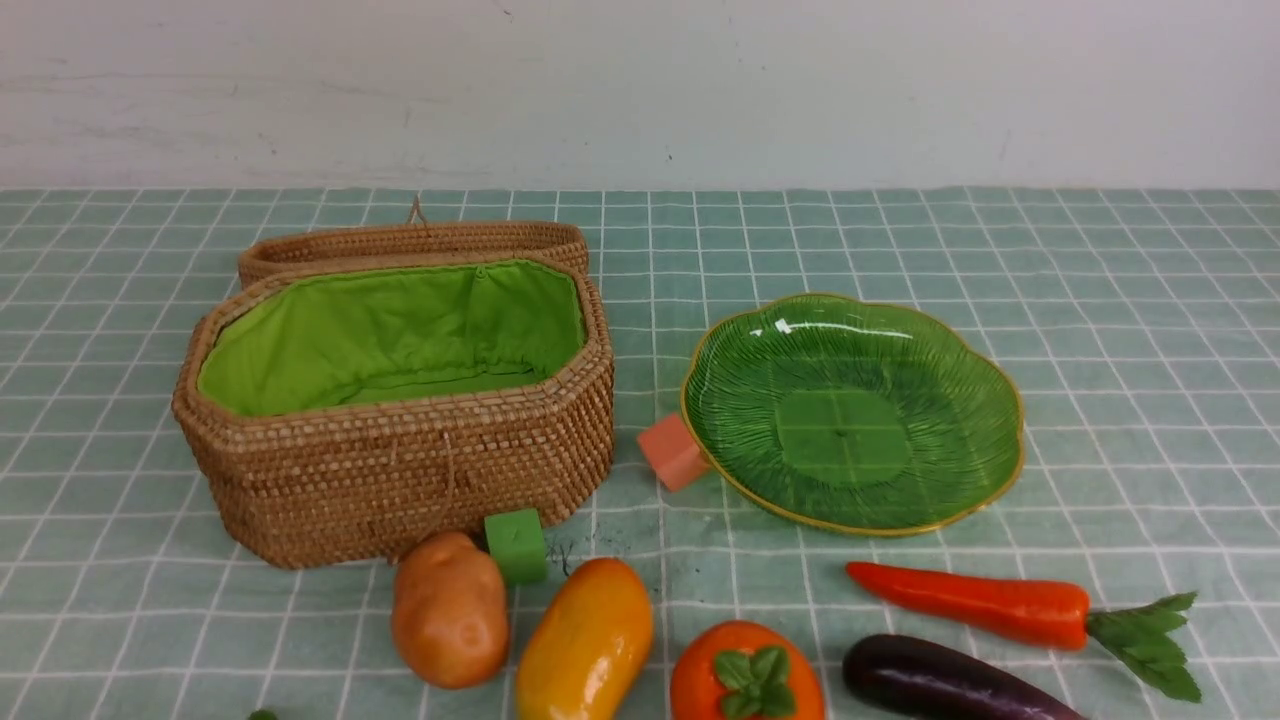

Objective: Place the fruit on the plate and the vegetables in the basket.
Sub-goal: Take a daikon with your left arm and place it on the basket on the left.

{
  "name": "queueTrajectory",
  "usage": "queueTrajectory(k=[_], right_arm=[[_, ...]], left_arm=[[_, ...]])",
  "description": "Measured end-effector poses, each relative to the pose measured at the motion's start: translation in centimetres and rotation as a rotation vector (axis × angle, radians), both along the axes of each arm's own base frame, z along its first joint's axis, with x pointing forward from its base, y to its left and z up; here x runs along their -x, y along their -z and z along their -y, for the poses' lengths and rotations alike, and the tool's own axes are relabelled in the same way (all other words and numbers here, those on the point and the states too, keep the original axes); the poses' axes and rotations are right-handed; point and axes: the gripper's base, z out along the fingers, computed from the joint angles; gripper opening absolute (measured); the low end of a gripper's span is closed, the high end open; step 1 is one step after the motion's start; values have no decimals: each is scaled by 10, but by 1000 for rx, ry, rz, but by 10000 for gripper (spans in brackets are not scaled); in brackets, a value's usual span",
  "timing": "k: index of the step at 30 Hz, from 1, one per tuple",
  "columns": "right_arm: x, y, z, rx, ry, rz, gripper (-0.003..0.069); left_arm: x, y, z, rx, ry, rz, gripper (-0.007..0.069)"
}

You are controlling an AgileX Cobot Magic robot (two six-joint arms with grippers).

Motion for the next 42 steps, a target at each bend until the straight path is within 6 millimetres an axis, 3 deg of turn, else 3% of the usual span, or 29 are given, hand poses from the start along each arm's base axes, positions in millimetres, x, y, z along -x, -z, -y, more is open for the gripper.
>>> queueTrajectory(k=[5,13,18,22,25,29,31,33,35,38,42], right_arm=[[0,0,0,0,0,0,241],[0,0,0,0,0,0,241],[0,0,0,0,0,0,241],[0,0,0,0,0,0,241],[0,0,0,0,0,0,241],[0,0,0,0,0,0,241],[0,0,0,0,0,0,241],[0,0,0,0,0,0,241],[0,0,0,0,0,0,241],[0,0,0,0,0,0,241],[0,0,0,0,0,0,241]], left_arm=[[0,-1,0,13,-2,11,239],[-3,-17,2,297,-41,182,239],[-3,-36,-4,658,-105,394,239],[-2,-47,-5,710,-102,428,239],[3,-69,-1,708,-59,432,239],[7,-118,7,677,8,345,239],[4,-129,9,670,18,287,239],[-6,-145,15,635,34,114,239],[-11,-148,16,606,35,35,239],[-23,-149,14,426,21,-117,239],[-36,-137,8,257,-10,-279,239]])
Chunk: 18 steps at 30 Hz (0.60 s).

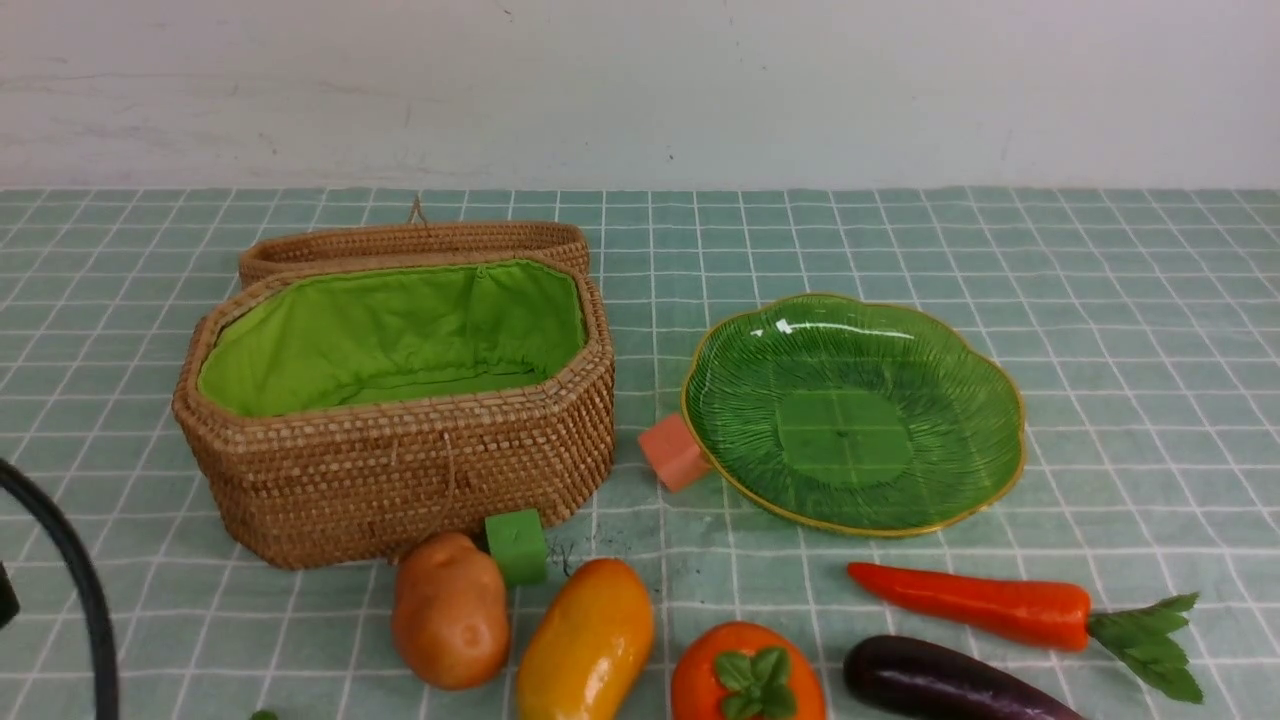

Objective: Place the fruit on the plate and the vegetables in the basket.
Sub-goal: Take a daikon with your left arm and place it on the basket on the left.

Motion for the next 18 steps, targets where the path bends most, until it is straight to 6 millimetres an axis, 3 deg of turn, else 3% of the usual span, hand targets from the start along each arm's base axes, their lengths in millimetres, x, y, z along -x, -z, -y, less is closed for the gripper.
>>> queueTrajectory(k=[6,11,18], right_arm=[[0,0,0,0,0,0,241],[0,0,0,0,0,0,241],[0,0,0,0,0,0,241]], left_arm=[[2,17,10,133,37,-264,239],[8,24,18,96,186,-375,243],[19,22,33,133,367,-430,354]])
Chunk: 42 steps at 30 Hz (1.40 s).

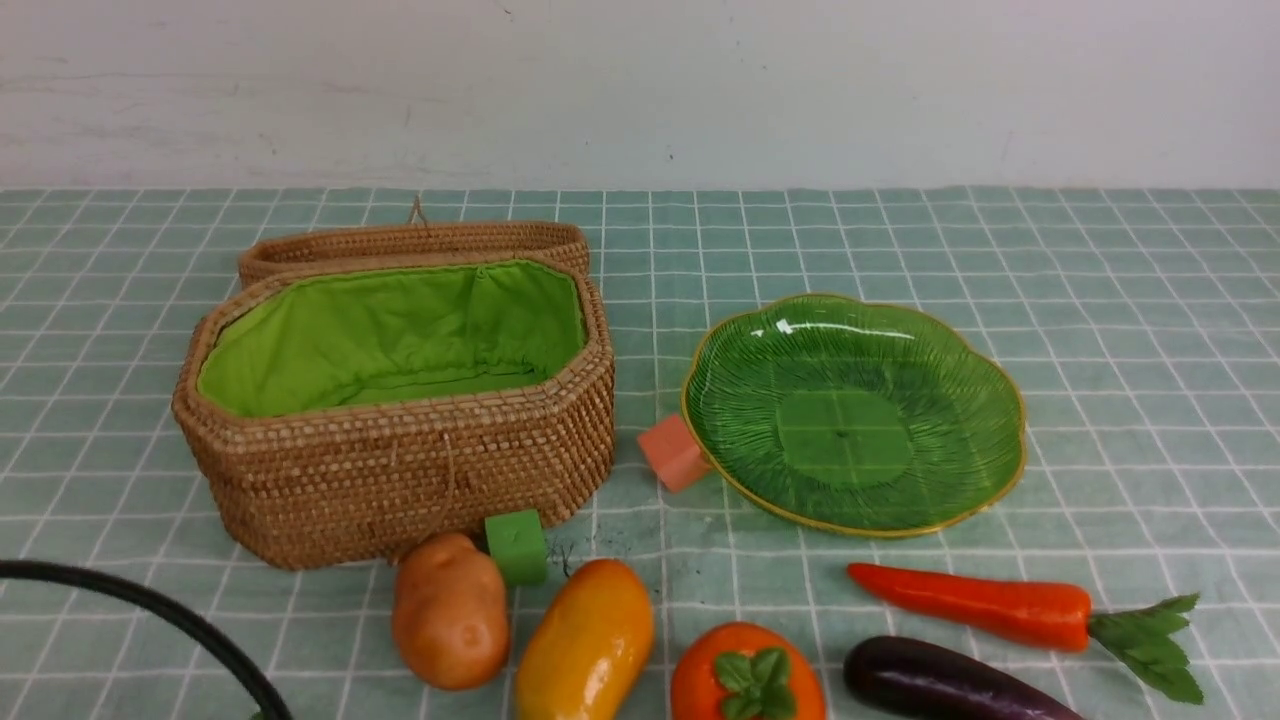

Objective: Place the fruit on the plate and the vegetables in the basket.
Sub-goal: Take a daikon with your left arm and place it on the basket on the left.

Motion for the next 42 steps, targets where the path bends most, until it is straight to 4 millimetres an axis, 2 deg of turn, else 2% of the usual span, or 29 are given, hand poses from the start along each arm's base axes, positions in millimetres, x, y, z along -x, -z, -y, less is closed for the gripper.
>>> queueTrajectory(k=[4,8,11,14,19,21,23,27,34,40,42], right_arm=[[0,0,0,0,0,0,241],[0,0,0,0,0,0,241],[0,0,0,0,0,0,241],[0,0,0,0,0,0,241],[0,0,0,0,0,0,241],[0,0,0,0,0,0,241],[0,0,0,0,0,0,241],[0,0,0,0,0,0,241],[0,0,0,0,0,0,241],[0,0,0,0,0,0,241],[0,0,0,0,0,0,241]], left_arm=[[3,2,4,9,48,-44,470],[-5,6,9,11,89,-102,573],[-18,10,15,-6,155,-150,607],[-32,12,20,-18,153,-186,603],[-55,21,26,24,-28,-272,583],[-70,26,30,110,-221,-328,576],[-81,29,32,175,-336,-348,575],[-95,35,34,229,-448,-356,575],[-96,39,37,251,-475,-429,575],[-81,42,41,183,-430,-552,575],[-68,40,55,149,-411,-569,575]])
